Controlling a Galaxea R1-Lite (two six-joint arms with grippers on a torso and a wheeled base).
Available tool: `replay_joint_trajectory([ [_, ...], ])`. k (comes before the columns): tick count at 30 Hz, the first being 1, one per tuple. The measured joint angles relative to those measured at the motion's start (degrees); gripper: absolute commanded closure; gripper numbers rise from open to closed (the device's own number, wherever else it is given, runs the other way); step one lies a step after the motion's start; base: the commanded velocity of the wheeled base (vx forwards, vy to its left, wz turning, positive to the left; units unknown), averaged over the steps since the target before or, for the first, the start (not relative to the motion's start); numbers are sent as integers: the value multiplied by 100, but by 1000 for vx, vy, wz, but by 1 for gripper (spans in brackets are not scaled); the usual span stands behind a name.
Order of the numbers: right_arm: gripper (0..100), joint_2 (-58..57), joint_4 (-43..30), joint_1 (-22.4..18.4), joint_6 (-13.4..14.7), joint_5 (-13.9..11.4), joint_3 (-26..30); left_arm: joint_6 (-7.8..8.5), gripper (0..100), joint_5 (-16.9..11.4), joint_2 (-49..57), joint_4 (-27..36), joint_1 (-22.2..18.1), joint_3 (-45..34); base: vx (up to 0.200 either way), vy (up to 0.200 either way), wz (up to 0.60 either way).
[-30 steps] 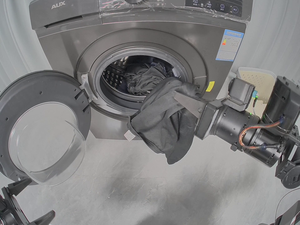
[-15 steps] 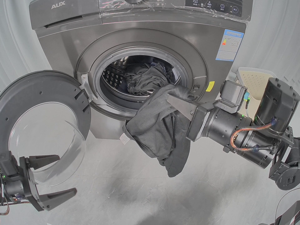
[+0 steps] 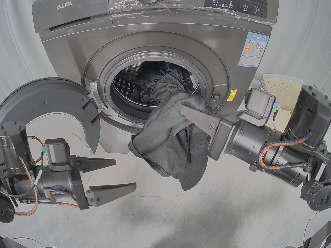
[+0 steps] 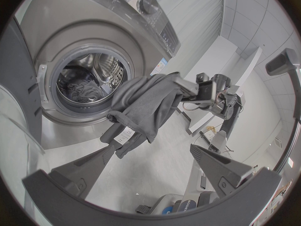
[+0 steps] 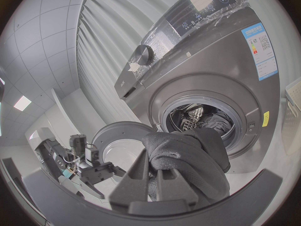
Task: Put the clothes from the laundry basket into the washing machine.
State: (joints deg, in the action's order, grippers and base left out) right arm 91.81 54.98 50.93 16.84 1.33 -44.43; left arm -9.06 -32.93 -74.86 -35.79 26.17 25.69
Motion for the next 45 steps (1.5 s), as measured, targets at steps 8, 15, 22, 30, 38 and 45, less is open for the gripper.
replay_joint_trajectory([
  [8,100,-151,-7,6,5,-46,-82,-90,0,0,-877,-688,94,234,0,0,0],
  [15,100,-193,-7,20,2,-35,-101,-374,0,15,-1480,-1296,218,538,0,0,0],
  [22,100,-208,-7,44,2,-13,-66,-668,0,35,-1948,-2108,246,852,0,0,0],
  [30,100,-212,-5,100,5,-5,-29,-818,100,57,-2321,-2598,317,1023,0,0,0],
  [38,100,-217,-7,118,5,-5,65,-805,100,99,-2455,-3079,395,997,0,0,0],
  [45,0,-197,-10,68,7,-10,174,-805,100,274,-2057,-3338,642,586,0,0,0],
])
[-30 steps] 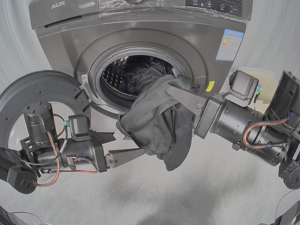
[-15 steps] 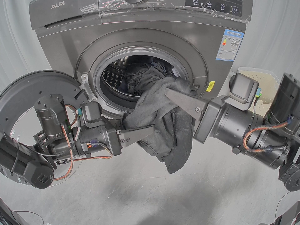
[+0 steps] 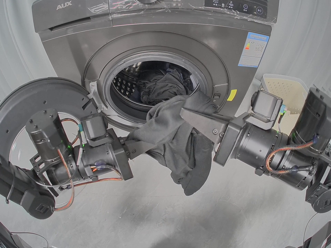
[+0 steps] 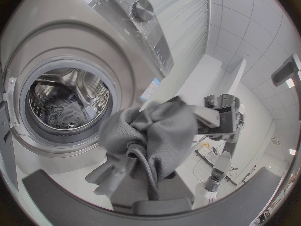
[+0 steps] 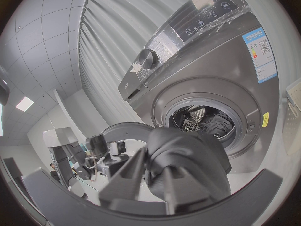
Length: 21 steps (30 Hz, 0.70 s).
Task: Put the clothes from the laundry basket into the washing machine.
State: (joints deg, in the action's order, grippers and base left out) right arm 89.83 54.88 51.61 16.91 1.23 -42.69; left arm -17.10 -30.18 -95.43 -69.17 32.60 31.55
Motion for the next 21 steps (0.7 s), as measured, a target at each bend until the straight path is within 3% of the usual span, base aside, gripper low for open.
replay_joint_trajectory([
  [4,0,41,-1,-93,-2,2,68,-13,100,20,441,-18,138,-274,0,0,0],
  [9,0,115,-6,-178,-62,18,325,-148,100,77,951,68,227,-338,0,0,0],
  [13,0,173,-6,-215,-343,7,640,-202,100,553,1167,224,345,-123,0,0,0],
  [21,0,187,5,-313,-690,-22,926,-213,100,987,1191,268,485,146,0,0,0],
])
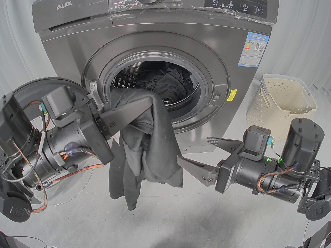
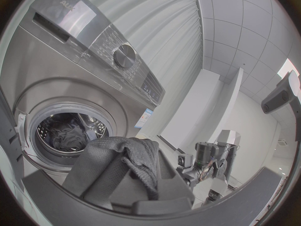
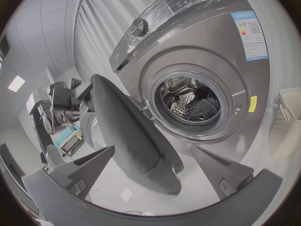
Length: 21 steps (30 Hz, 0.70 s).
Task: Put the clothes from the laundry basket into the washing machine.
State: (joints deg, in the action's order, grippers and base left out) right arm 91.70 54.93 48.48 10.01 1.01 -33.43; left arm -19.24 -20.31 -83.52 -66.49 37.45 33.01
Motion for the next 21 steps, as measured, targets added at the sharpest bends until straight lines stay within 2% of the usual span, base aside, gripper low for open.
replay_joint_trajectory([
  [5,0,-13,9,-35,-68,-9,63,0,100,228,0,-2,4,118,0,0,0],
  [9,0,-18,51,-37,-148,-23,60,2,100,239,-11,15,0,188,0,0,0],
  [15,0,55,523,80,-205,-119,13,2,100,299,-82,11,-30,276,0,0,0],
  [21,0,315,692,124,-383,-167,-52,5,100,327,-258,-27,-41,445,0,0,0],
])
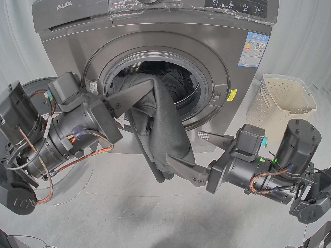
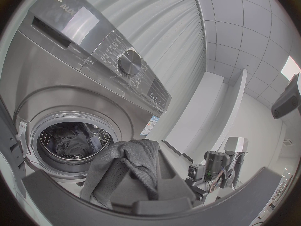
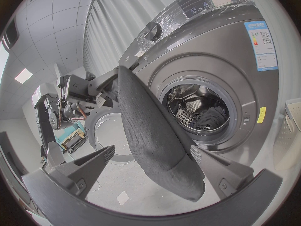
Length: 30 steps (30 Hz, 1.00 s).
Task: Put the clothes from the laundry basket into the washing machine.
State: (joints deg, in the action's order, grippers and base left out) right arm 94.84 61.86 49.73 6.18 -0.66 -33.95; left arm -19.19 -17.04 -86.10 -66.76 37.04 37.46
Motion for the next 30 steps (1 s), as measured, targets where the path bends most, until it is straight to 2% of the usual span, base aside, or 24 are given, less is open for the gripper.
replay_joint_trajectory([
  [8,0,229,79,126,-110,-12,-152,6,100,277,-389,-38,-24,360,0,0,0],
  [16,0,428,176,197,-121,-90,-199,6,100,424,-625,-39,-29,597,0,0,0],
  [30,0,1462,257,-497,-429,-265,-1164,6,100,451,-612,-38,-21,592,0,0,0],
])
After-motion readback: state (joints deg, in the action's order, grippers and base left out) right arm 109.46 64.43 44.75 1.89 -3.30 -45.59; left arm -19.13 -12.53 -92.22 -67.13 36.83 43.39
